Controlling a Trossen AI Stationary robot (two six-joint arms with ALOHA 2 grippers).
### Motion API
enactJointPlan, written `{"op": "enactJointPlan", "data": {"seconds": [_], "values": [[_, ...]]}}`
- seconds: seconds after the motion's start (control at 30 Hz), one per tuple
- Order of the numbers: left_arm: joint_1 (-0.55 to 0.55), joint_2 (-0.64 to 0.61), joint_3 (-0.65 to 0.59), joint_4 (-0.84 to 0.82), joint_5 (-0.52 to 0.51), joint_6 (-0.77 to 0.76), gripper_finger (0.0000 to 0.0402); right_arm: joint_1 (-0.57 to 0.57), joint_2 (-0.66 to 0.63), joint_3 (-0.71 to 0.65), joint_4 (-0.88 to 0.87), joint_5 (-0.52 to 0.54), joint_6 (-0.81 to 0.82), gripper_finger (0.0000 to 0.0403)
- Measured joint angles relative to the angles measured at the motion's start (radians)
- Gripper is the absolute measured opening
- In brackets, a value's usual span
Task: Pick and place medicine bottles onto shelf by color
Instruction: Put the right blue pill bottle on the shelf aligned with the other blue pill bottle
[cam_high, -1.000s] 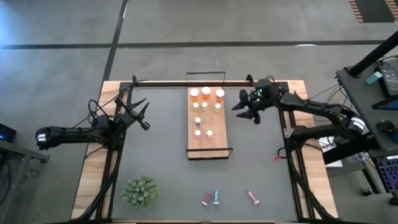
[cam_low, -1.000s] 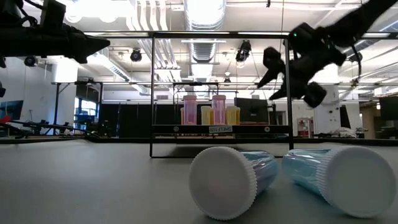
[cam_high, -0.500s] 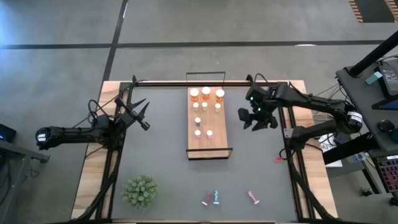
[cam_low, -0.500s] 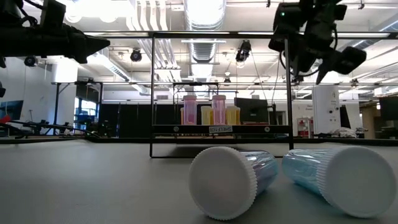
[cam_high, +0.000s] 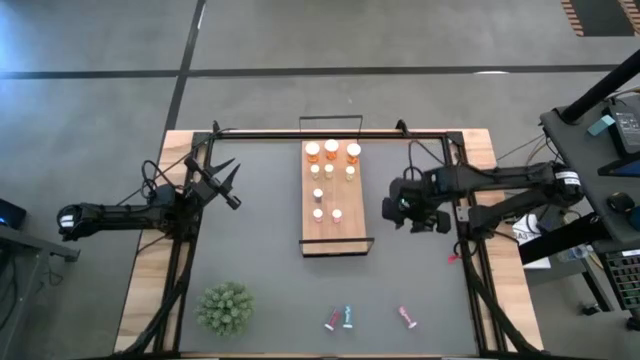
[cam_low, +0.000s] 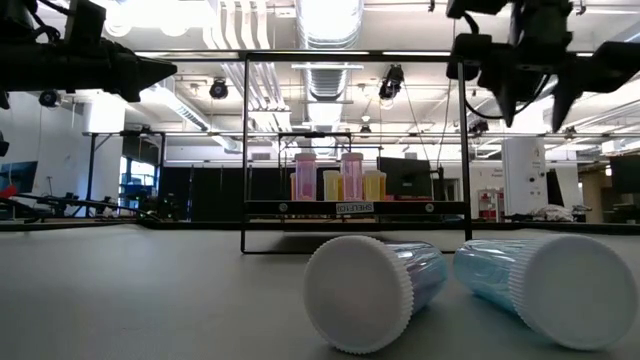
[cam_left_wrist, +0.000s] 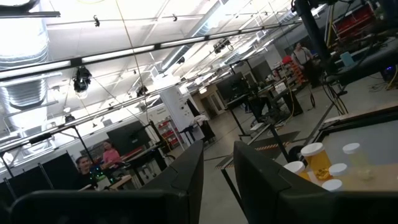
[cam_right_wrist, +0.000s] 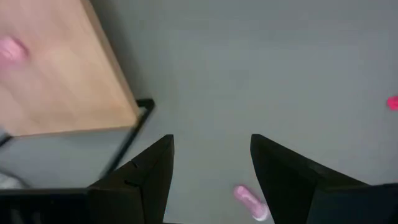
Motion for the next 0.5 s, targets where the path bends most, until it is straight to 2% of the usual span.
{"op": "enactJointPlan", "data": {"seconds": [0.1, 0.33, 0.5], "values": [[0.0, 0.0, 0.0, 0.0, 0.0, 0.0, 0.0072, 0.07, 0.02, 0.0, 0.0, 0.032, 0.069, 0.0203], [0.0, 0.0, 0.0, 0.0, 0.0, 0.0, 0.0072, 0.219, 0.03, -0.001, -0.052, 0.176, 0.369, 0.0203], [0.0, 0.0, 0.0, 0.0, 0.0, 0.0, 0.0072, 0.251, 0.02, 0.005, -0.056, 0.208, 0.429, 0.0203]]}}
